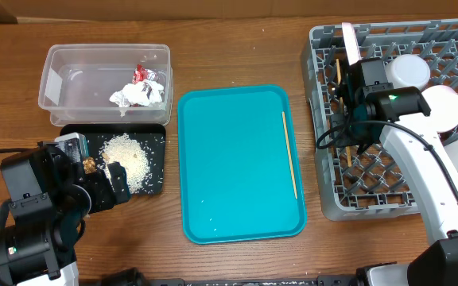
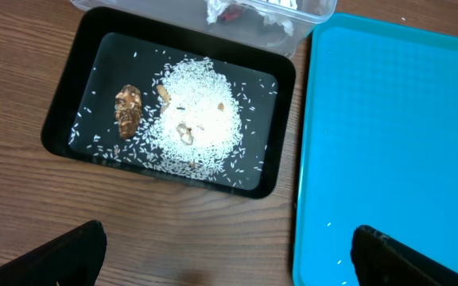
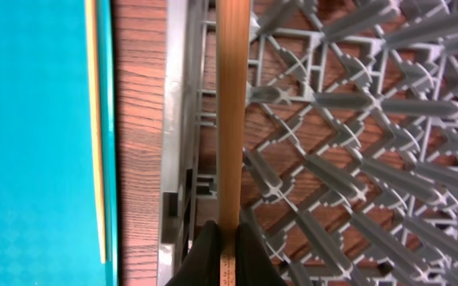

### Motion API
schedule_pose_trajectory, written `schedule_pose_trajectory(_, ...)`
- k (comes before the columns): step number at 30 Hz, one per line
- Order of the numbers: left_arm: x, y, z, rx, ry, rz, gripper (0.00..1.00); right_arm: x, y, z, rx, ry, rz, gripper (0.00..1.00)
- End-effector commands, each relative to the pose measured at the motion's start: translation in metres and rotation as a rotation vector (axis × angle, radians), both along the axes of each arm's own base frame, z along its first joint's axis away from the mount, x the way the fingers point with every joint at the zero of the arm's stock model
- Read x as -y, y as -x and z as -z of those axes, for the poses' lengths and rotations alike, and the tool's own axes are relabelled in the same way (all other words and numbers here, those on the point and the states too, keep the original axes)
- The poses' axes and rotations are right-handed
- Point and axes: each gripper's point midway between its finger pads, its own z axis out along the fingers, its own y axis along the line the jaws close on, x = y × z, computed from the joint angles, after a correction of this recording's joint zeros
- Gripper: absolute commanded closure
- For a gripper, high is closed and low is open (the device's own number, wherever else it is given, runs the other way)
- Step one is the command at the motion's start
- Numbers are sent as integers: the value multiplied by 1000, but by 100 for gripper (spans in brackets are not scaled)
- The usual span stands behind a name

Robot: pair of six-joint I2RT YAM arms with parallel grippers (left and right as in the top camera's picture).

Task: Sort waste into correct bins and load items into the dishwasher
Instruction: 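Carry the chopstick with right gripper into the rack and release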

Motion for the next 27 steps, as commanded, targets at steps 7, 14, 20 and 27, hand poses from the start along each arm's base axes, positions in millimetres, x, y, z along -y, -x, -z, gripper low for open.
schedule_pose_trajectory(7,1,0,-2,11,13,-5,0,-4,5,29,-22,-16,-45,96)
schedule_pose_trajectory(14,1,0,-2,11,12,-5,0,-3,8,42,-27,-16,-44,96)
schedule_pose_trajectory(20,1,0,-2,11,12,-5,0,-3,10,48,-30,-16,-44,96)
schedule_pose_trajectory(27,1,0,-2,11,13,-5,0,-3,11,50,-34,-15,-43,81)
